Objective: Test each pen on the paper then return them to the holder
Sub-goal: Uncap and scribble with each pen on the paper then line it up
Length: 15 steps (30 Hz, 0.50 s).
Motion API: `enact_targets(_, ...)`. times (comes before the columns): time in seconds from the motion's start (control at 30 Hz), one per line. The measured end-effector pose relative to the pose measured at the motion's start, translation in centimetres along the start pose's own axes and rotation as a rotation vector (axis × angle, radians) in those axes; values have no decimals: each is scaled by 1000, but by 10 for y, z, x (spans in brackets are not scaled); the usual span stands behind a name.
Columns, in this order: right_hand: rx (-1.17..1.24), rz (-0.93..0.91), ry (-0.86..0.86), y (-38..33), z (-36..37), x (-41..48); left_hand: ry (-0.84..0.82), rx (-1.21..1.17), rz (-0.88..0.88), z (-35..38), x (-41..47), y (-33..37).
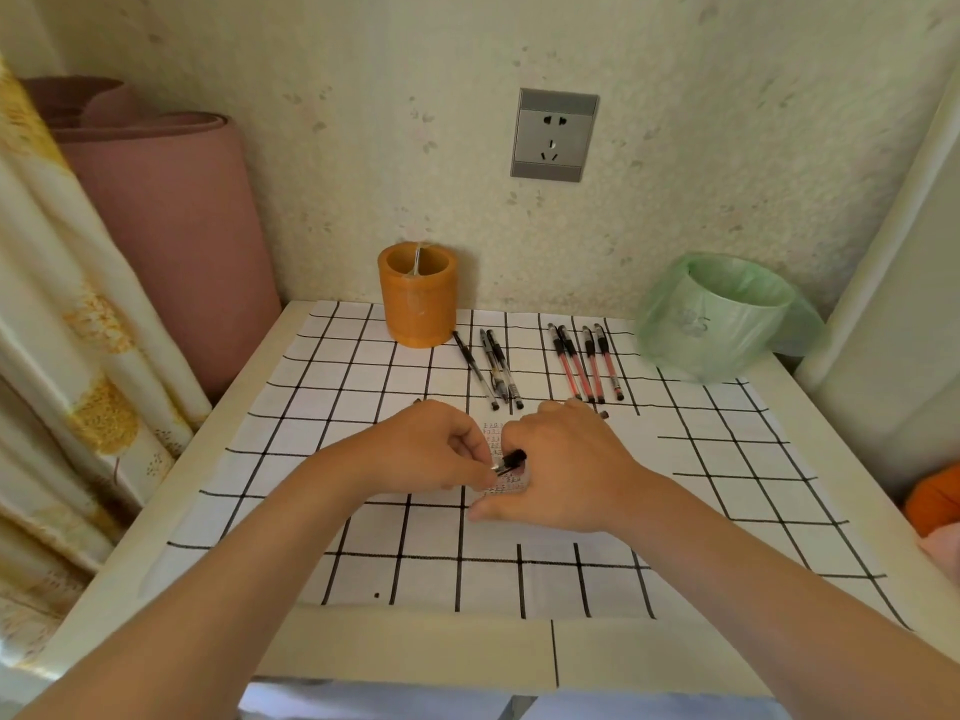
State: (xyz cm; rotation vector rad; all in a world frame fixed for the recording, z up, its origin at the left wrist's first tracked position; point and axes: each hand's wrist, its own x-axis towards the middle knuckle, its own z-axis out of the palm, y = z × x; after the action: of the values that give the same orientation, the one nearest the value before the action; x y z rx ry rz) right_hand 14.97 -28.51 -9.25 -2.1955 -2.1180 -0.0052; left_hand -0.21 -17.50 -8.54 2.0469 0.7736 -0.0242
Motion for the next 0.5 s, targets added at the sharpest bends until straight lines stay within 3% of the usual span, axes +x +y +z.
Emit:
enact_targets(0.3, 3, -27, 255, -8, 9, 3, -129, -62, -82, -2, -7, 4)
enact_targets(0.5, 91, -26, 125, -4, 12, 5, -66, -29, -67, -6, -7, 1)
